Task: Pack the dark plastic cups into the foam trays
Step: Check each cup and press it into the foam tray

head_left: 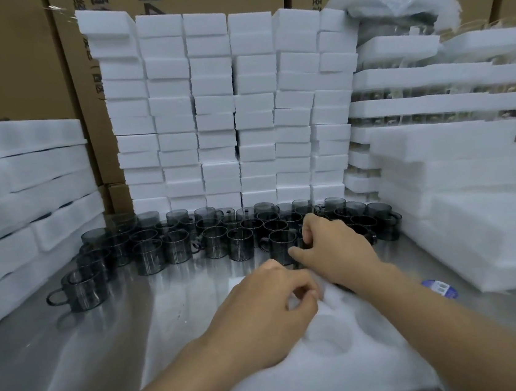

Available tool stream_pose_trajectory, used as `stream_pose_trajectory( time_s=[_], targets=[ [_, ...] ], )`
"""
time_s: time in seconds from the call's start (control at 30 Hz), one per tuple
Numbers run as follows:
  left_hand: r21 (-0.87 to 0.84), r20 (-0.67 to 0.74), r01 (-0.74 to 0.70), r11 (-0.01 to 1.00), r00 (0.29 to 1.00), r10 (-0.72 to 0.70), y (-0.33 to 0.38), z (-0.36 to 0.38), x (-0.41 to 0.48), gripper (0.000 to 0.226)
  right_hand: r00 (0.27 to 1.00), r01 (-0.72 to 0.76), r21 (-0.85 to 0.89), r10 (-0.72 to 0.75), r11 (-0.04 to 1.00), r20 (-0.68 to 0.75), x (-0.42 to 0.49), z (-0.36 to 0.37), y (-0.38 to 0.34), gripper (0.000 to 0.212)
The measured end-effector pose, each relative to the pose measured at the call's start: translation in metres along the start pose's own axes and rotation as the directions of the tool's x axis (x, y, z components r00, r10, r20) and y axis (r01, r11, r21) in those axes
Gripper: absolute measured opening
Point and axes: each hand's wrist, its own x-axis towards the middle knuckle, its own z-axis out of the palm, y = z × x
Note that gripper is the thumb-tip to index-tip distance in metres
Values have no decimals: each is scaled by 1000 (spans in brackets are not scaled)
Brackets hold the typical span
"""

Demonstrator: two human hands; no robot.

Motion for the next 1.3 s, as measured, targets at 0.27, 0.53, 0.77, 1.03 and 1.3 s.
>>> stream_pose_trajectory(
  time_s=[0.27, 0.53, 0.77, 1.03, 1.3],
  targets=[
    [9, -5, 11, 1000, 1000, -11, 2, -2, -1, 17, 996, -66, 126, 57, 990, 69, -5, -5, 0, 18],
    [-202, -53, -15, 979, 999, 5, 5, -2, -2, 44, 941, 194, 311, -88, 930, -326, -48, -20, 1, 15],
    [-443, -179, -69, 894, 984, -13, 3, -2, -2, 86, 819, 472, 226, -329, 852, -470, -91, -31, -9, 11],
    [-444, -218, -69, 894, 975, -33, -3, 0, 4, 46, 796, 545, 233, -409, 806, -446, -97, -29, -4, 38],
    [-458, -295, -135, 879, 956, -7, -5, 0, 5, 78, 806, 559, 274, -436, 782, -400, -99, -29, -5, 47]
  ],
)
